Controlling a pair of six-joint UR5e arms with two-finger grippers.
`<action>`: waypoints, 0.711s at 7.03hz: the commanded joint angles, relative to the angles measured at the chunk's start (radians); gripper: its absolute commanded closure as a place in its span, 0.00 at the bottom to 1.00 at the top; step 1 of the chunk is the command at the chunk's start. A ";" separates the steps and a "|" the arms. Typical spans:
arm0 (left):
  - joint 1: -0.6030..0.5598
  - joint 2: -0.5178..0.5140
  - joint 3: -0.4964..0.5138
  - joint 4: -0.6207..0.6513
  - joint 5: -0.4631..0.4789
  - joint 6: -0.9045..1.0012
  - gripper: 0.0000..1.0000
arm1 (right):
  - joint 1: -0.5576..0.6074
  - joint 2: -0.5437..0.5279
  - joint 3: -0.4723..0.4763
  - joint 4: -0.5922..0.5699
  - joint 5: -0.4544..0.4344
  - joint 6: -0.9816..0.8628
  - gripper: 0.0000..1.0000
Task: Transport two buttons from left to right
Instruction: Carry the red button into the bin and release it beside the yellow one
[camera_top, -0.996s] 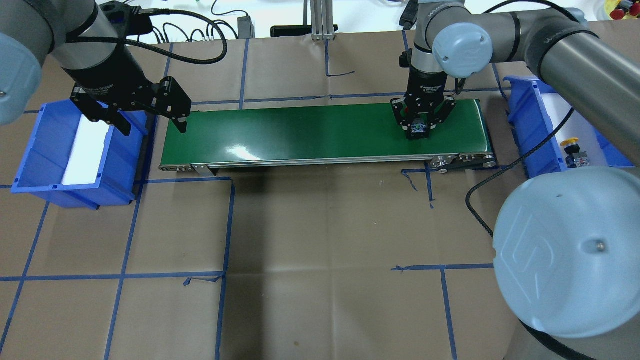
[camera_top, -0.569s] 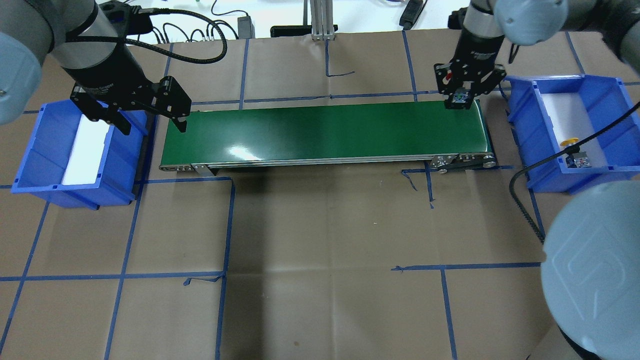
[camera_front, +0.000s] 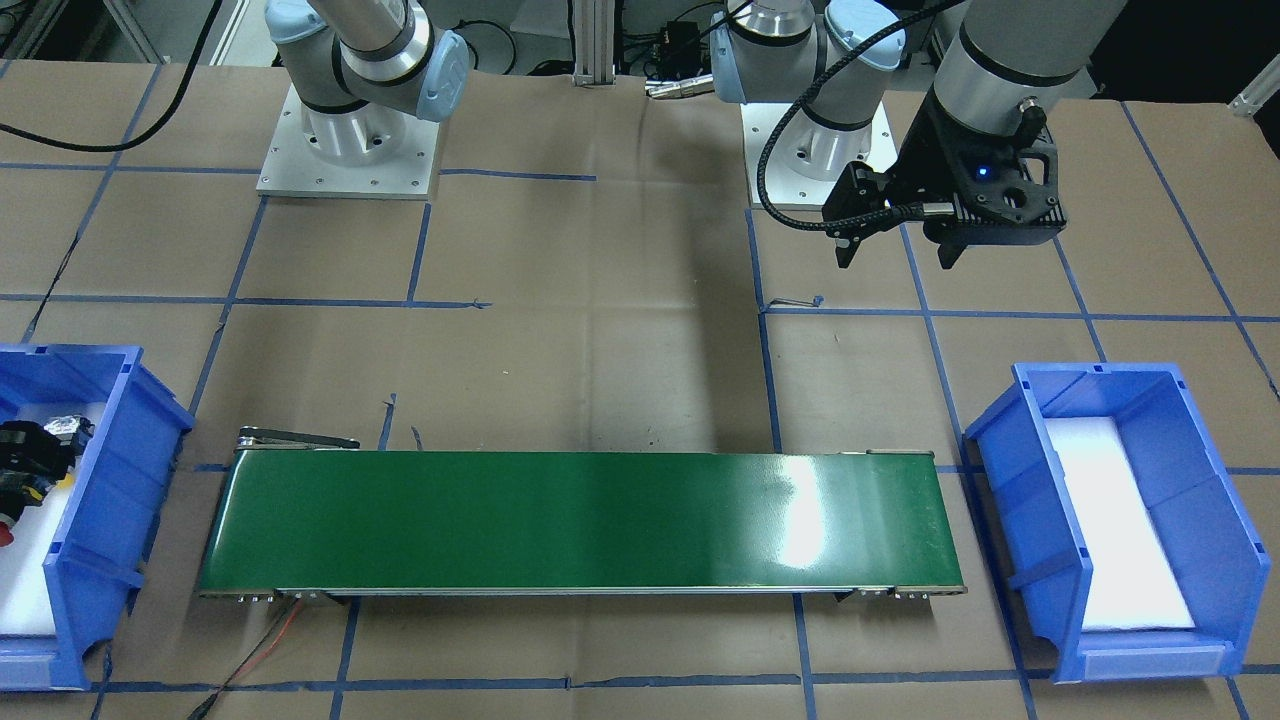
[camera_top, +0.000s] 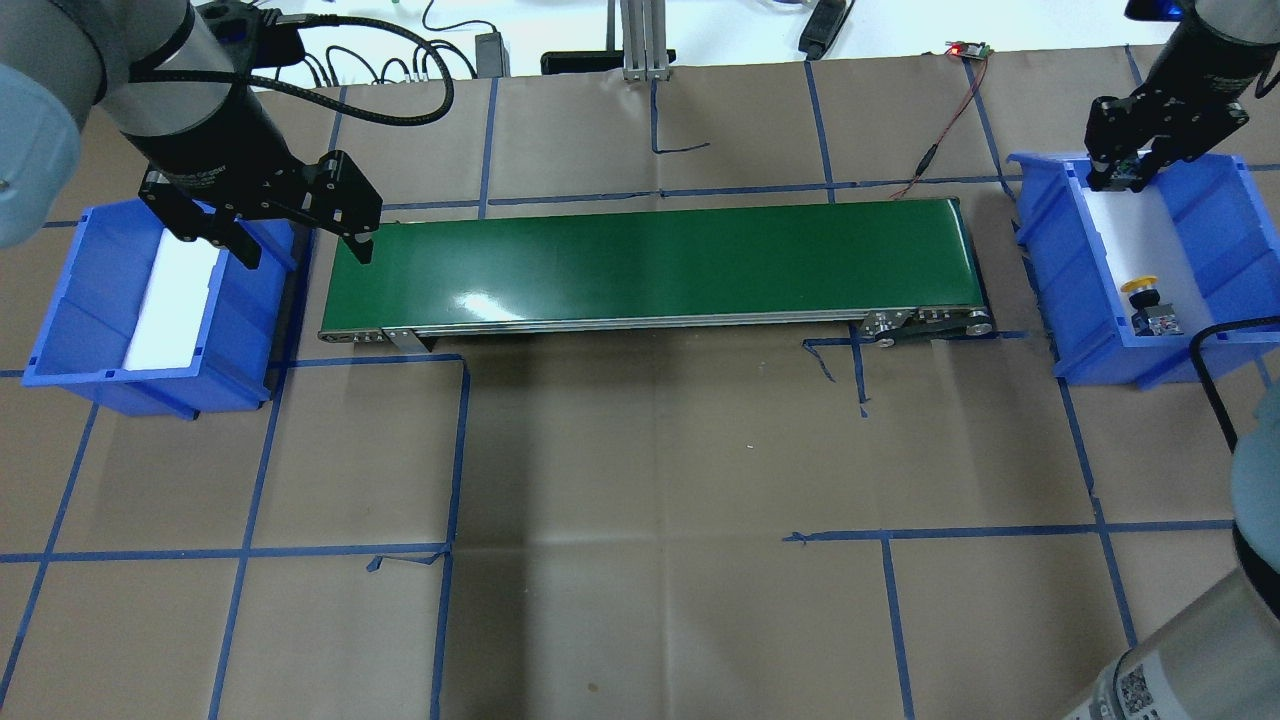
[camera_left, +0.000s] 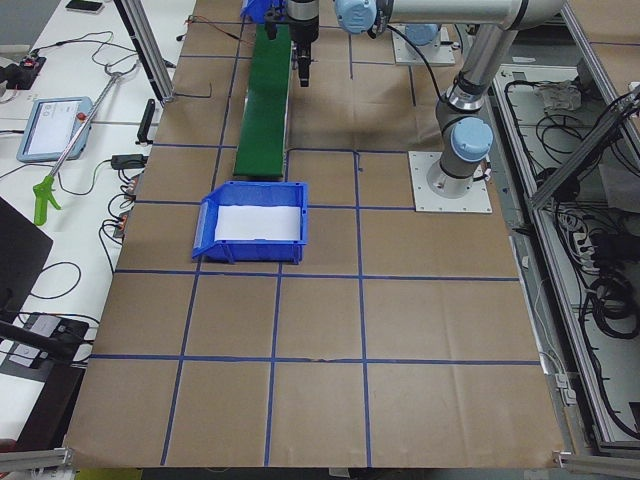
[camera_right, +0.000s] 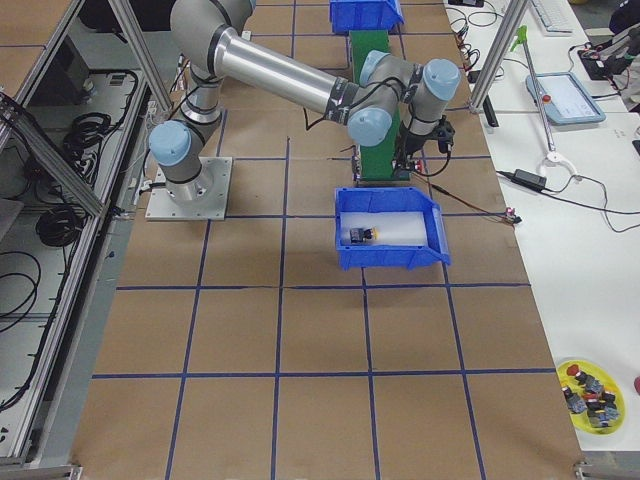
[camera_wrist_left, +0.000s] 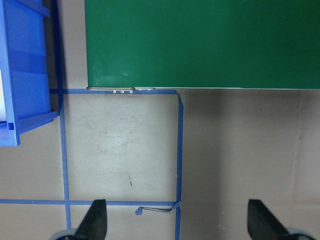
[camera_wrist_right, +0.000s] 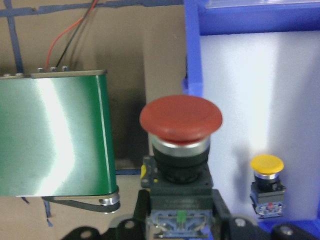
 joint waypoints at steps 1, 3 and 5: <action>0.000 0.000 0.001 -0.001 0.000 0.000 0.00 | -0.059 0.051 -0.005 -0.023 -0.004 -0.033 0.95; 0.000 -0.002 0.001 -0.001 0.000 0.000 0.00 | -0.088 0.091 -0.005 -0.076 -0.016 -0.086 0.95; 0.000 -0.002 0.004 0.001 0.000 0.000 0.00 | -0.087 0.137 -0.004 -0.119 -0.065 -0.085 0.95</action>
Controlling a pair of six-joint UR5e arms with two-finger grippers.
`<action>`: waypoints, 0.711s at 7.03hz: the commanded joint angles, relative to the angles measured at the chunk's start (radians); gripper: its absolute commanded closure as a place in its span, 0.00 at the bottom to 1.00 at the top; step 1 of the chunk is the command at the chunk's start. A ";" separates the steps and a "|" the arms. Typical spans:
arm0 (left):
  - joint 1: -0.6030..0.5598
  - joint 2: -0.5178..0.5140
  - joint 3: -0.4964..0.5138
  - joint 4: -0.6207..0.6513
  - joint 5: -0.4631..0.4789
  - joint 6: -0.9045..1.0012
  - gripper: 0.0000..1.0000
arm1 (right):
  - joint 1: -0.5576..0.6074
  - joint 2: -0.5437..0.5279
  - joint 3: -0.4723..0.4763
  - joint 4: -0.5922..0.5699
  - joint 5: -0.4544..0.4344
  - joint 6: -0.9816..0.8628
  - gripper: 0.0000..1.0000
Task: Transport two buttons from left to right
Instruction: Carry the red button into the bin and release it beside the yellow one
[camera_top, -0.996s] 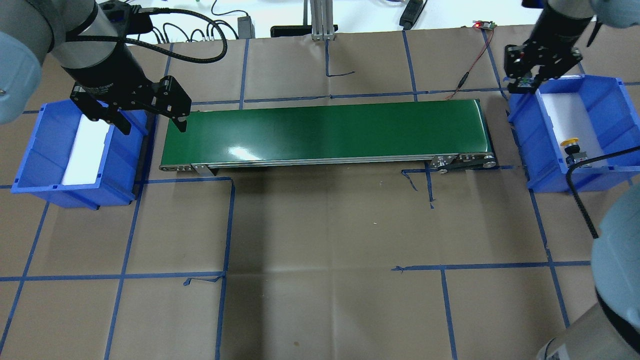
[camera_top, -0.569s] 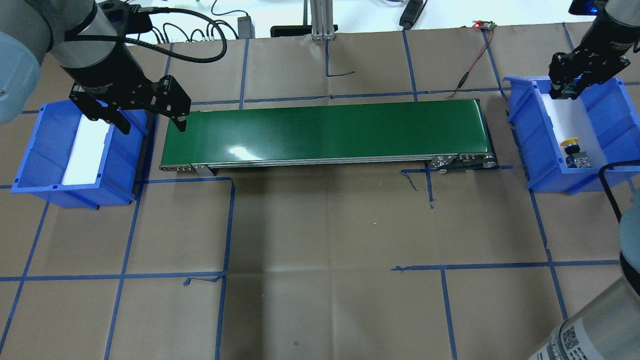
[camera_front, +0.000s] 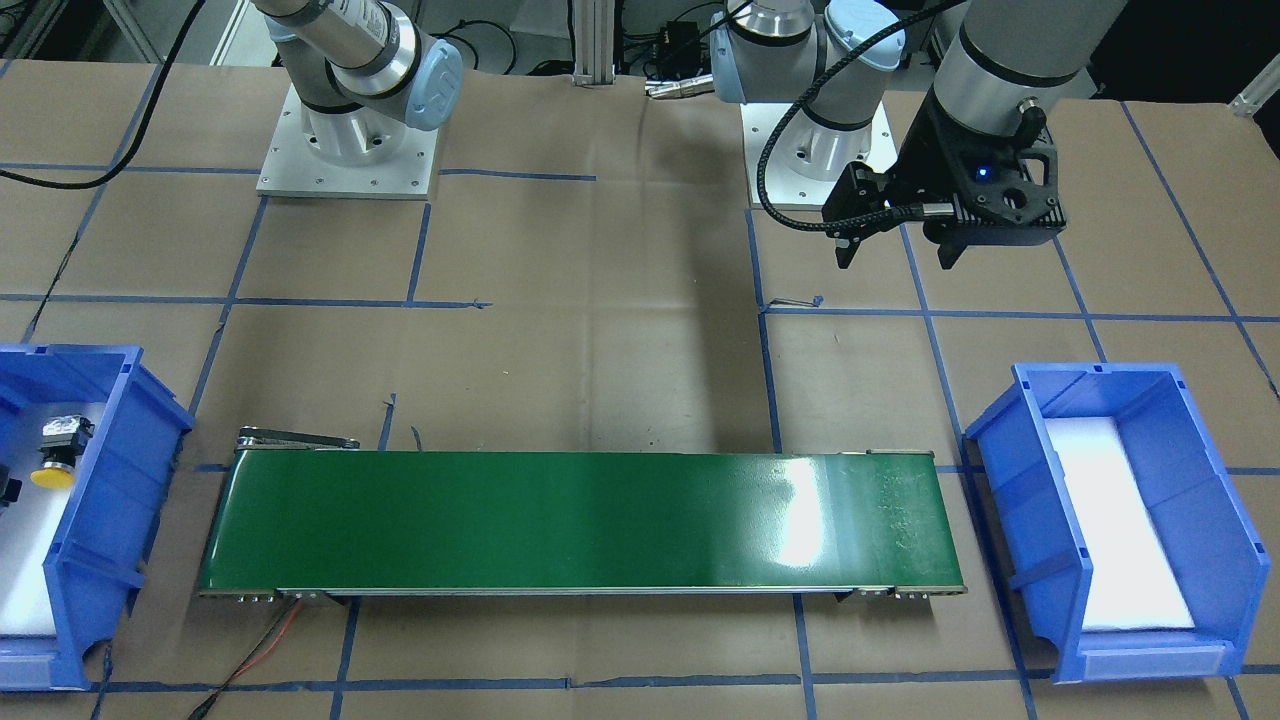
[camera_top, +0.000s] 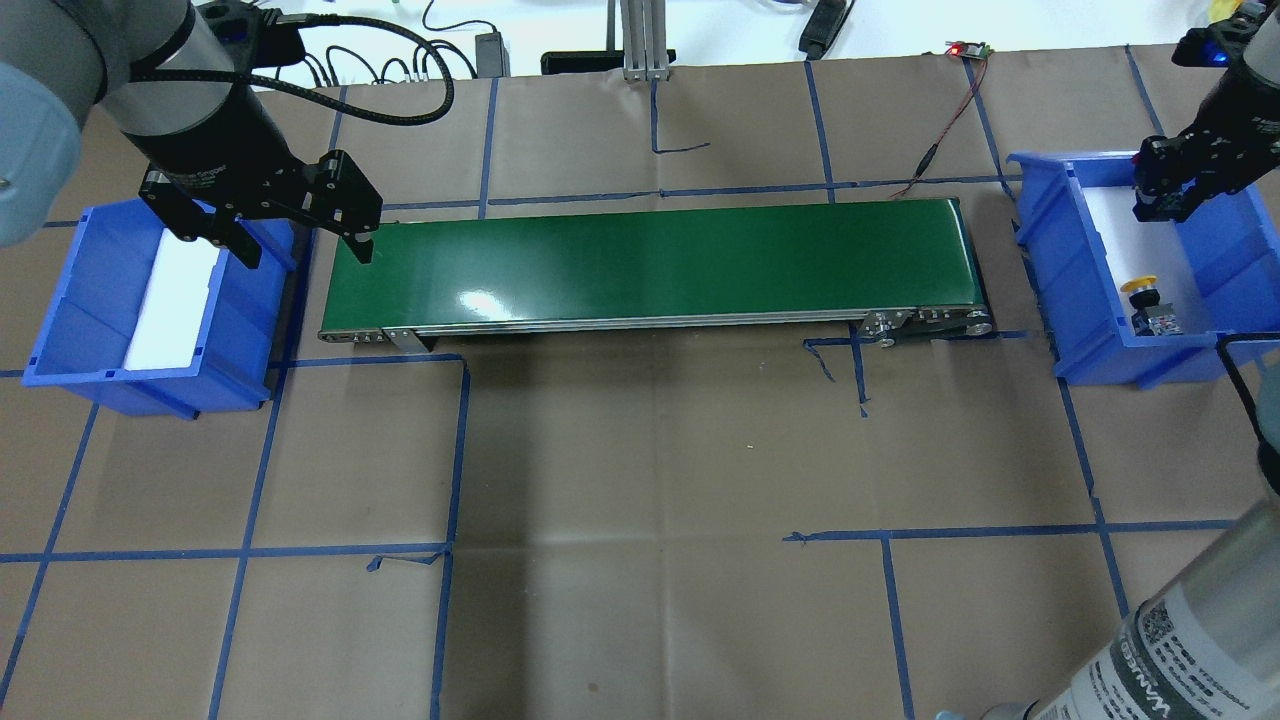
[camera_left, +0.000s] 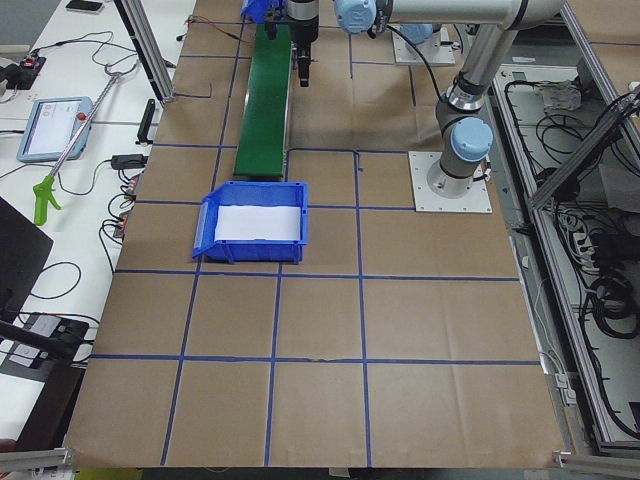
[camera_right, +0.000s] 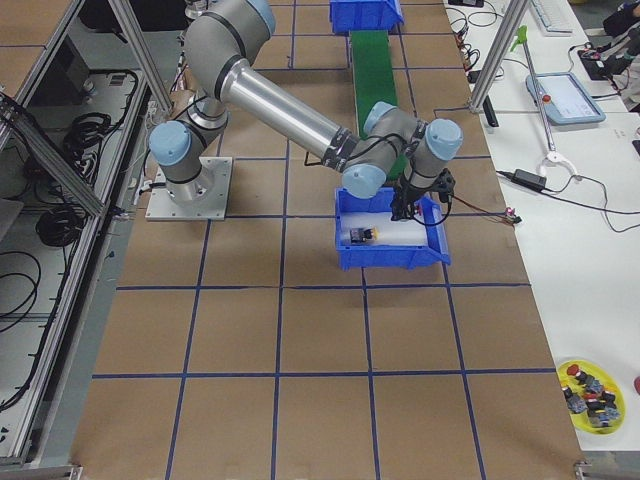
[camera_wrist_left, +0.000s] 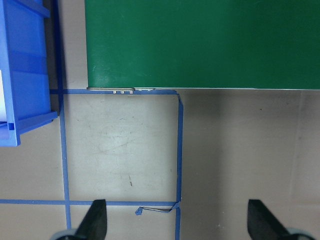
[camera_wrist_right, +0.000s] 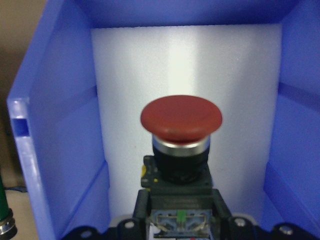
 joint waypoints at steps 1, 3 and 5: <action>0.000 -0.001 0.002 0.001 0.000 0.000 0.00 | 0.001 0.067 -0.003 -0.046 -0.031 -0.002 0.95; 0.000 0.001 -0.001 0.000 0.002 0.003 0.00 | 0.010 0.093 0.002 -0.047 -0.039 0.005 0.94; 0.000 0.002 -0.001 0.000 0.002 0.003 0.00 | 0.015 0.111 0.003 -0.047 -0.041 0.005 0.92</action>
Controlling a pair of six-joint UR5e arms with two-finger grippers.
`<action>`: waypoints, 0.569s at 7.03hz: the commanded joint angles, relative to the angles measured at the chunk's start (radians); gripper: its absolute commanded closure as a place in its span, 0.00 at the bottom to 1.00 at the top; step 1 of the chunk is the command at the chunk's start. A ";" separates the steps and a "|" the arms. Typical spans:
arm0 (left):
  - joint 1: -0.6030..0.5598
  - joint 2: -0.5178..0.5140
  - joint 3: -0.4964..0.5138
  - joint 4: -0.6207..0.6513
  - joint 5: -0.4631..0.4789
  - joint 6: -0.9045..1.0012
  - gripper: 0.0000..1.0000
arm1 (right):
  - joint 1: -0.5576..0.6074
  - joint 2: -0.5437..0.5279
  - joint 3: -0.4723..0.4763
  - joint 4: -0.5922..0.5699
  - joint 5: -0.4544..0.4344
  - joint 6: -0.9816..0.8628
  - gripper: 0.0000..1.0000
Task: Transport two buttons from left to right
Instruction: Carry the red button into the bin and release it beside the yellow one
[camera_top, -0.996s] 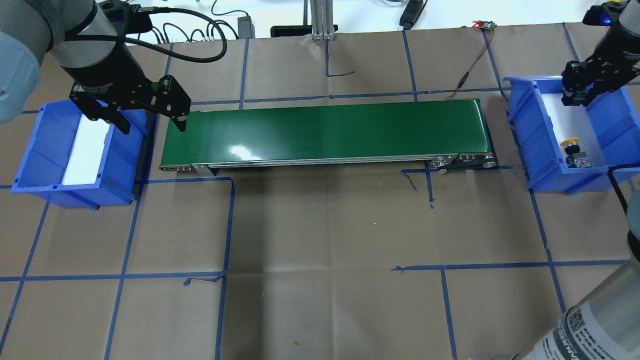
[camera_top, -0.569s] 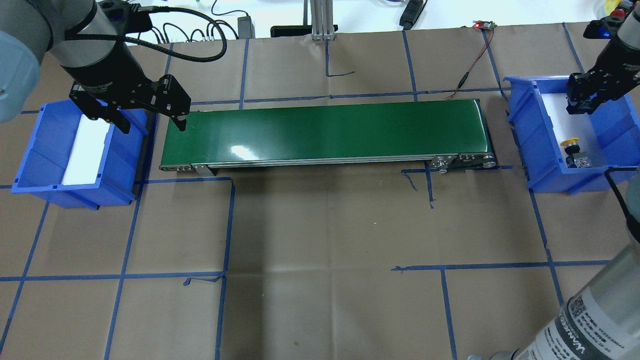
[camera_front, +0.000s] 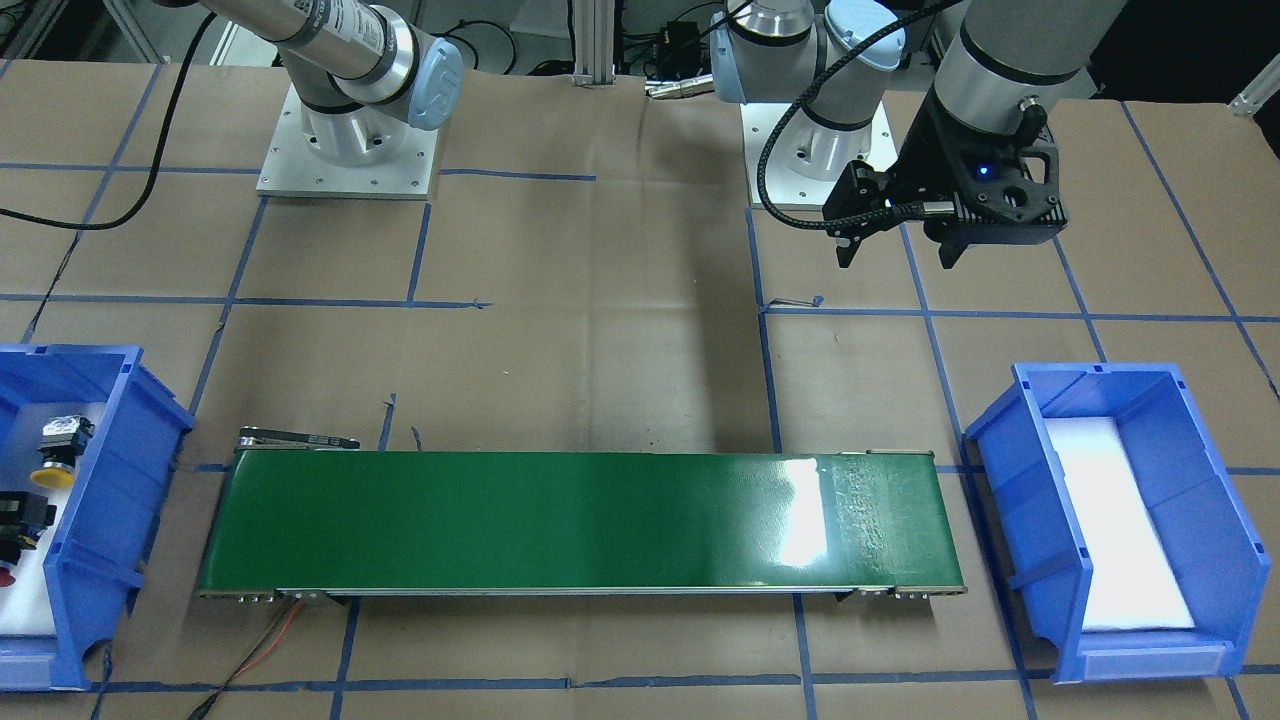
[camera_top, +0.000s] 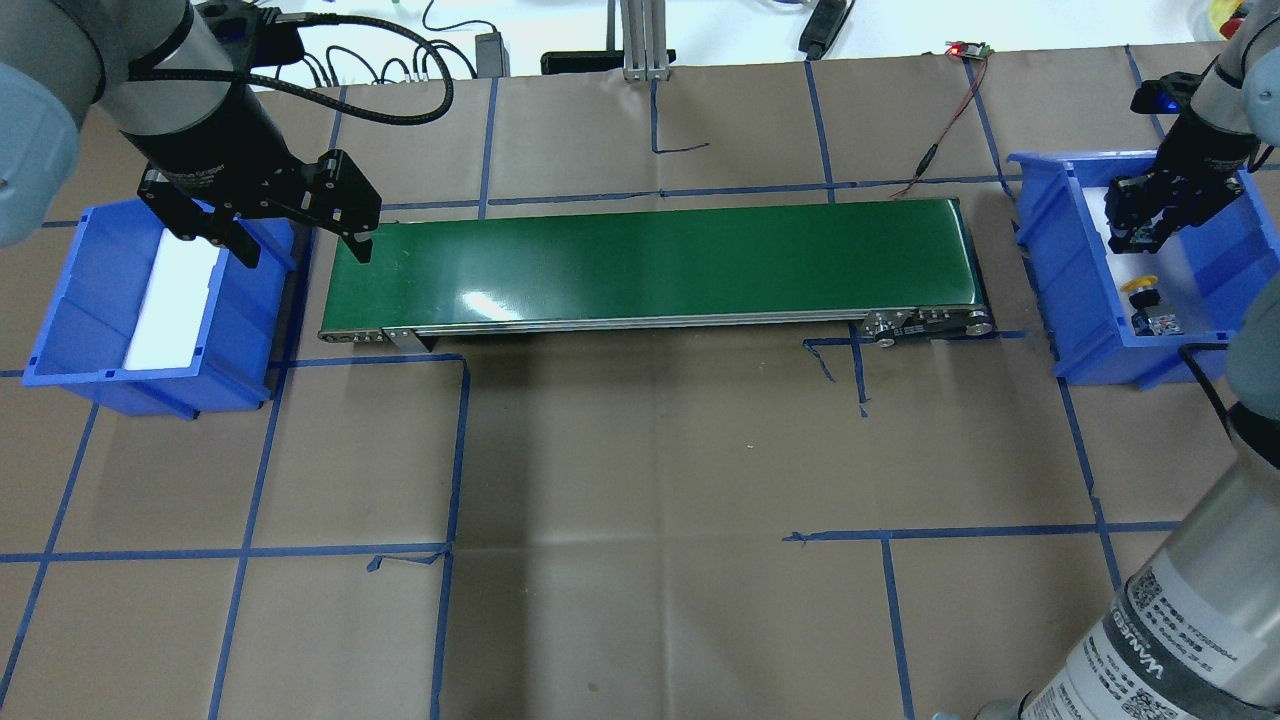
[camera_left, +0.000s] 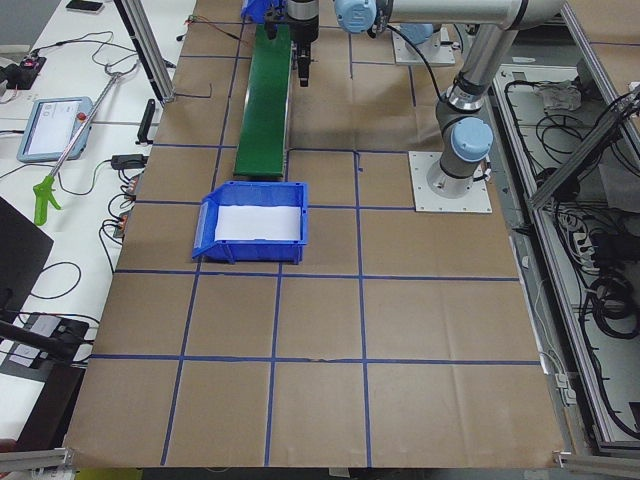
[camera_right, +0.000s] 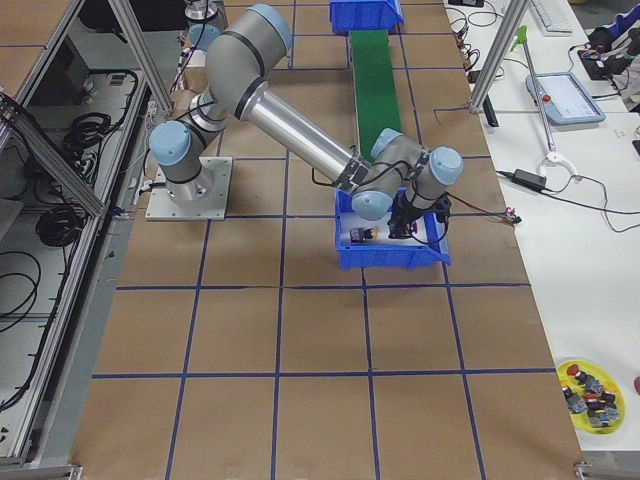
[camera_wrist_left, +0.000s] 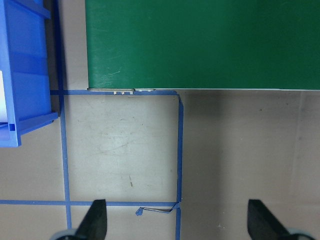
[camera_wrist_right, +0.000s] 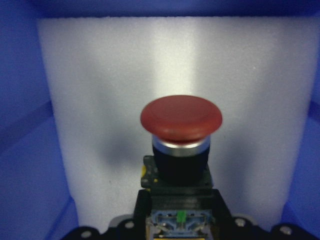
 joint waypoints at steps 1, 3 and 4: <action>0.000 0.001 0.000 0.000 -0.001 0.000 0.00 | 0.002 0.022 -0.003 0.000 -0.001 0.001 0.74; 0.000 0.001 -0.002 0.000 -0.001 0.000 0.00 | 0.010 0.019 -0.005 0.000 0.006 0.001 0.17; 0.000 0.001 -0.002 0.000 -0.001 0.000 0.00 | 0.010 0.016 -0.005 0.000 0.006 -0.001 0.14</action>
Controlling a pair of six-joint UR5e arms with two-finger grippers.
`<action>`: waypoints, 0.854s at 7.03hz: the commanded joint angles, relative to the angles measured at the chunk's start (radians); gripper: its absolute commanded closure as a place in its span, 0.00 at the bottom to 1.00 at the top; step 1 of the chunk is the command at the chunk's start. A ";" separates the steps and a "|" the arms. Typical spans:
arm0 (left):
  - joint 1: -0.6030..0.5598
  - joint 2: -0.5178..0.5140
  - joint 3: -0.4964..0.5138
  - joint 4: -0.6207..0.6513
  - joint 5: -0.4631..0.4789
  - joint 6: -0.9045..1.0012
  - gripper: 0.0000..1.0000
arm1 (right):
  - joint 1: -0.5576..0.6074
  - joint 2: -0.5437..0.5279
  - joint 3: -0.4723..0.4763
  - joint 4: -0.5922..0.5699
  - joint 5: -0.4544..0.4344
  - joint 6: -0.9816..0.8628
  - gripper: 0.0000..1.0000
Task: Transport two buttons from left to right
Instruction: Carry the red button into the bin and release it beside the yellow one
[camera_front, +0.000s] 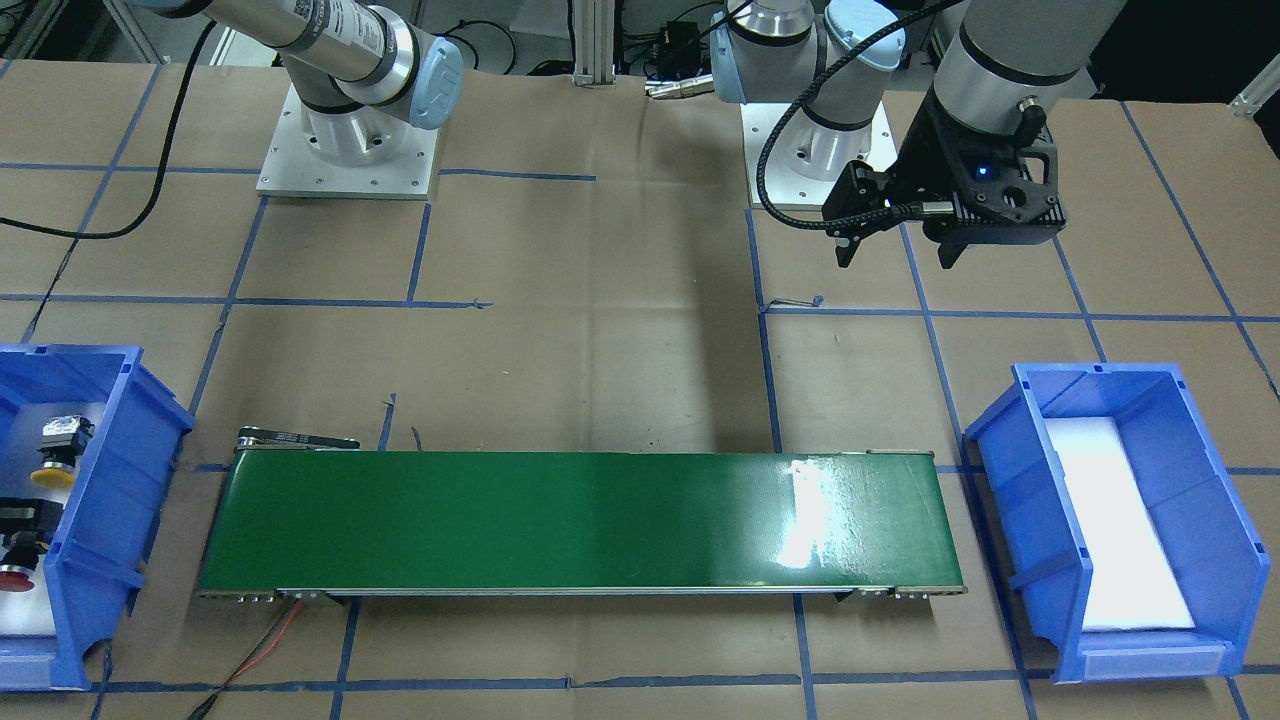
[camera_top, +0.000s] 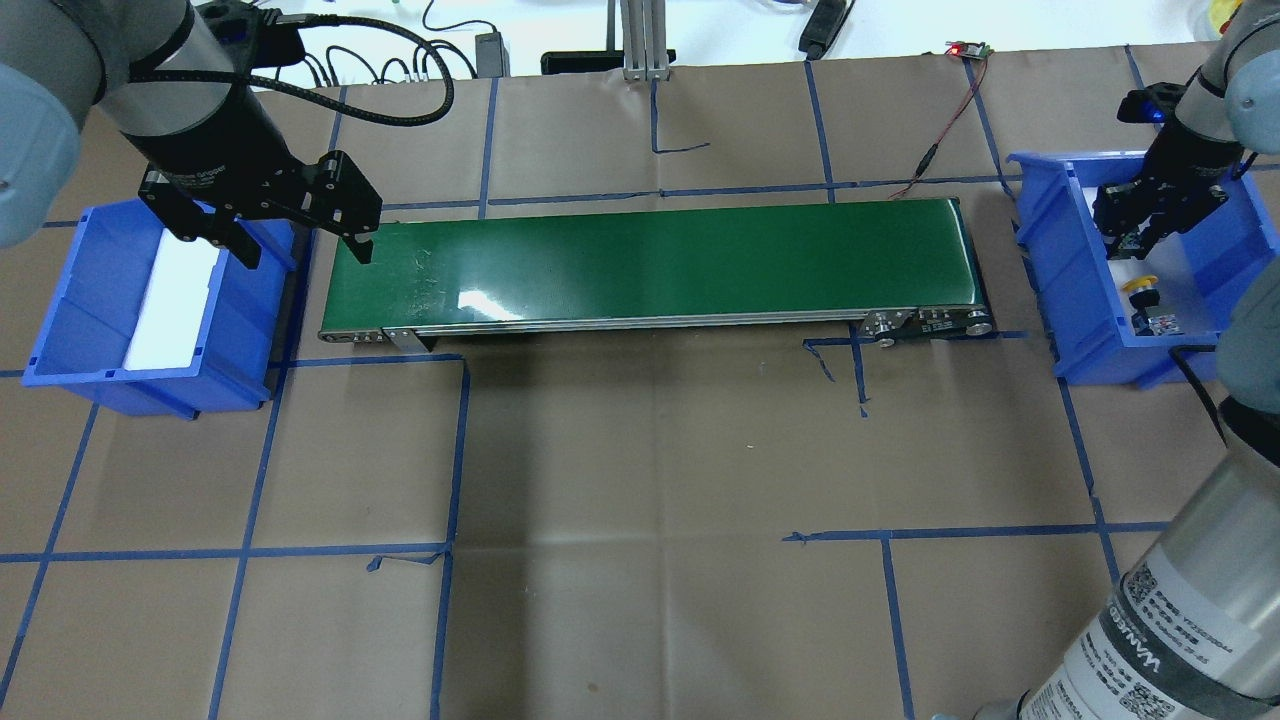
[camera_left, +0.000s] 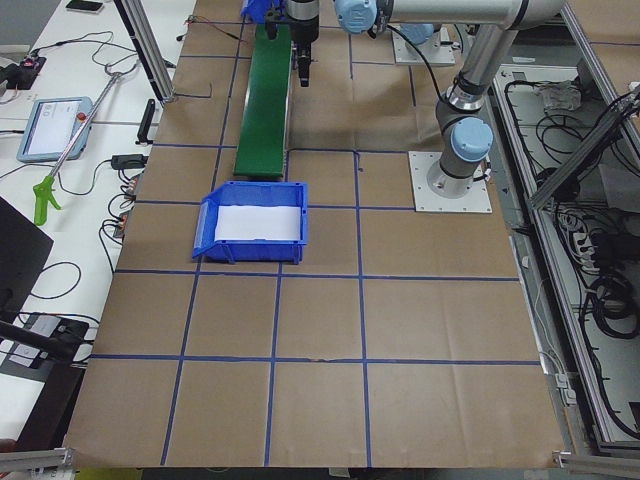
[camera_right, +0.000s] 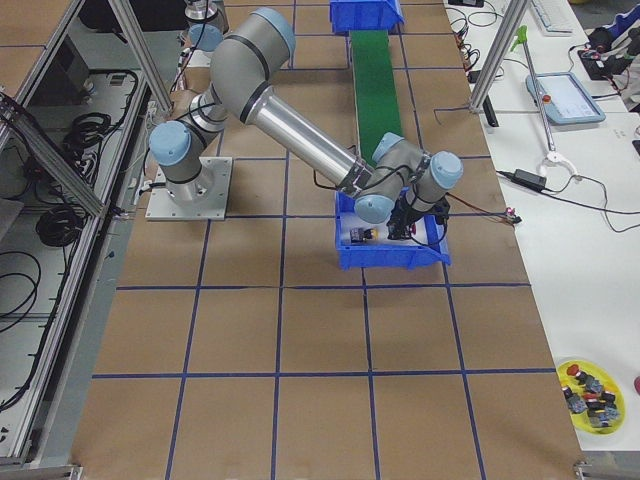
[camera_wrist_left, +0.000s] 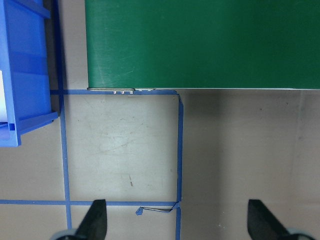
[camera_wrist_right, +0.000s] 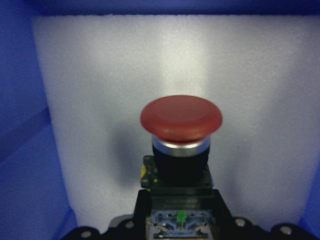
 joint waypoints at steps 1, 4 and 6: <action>0.000 0.000 -0.002 0.000 0.000 0.000 0.00 | 0.003 -0.012 -0.002 0.000 0.001 -0.003 0.05; 0.000 0.000 0.000 0.000 0.000 0.000 0.00 | 0.003 -0.121 -0.037 0.037 -0.005 -0.001 0.04; 0.000 0.000 -0.002 0.000 0.000 0.000 0.00 | 0.035 -0.296 -0.043 0.142 0.009 0.003 0.00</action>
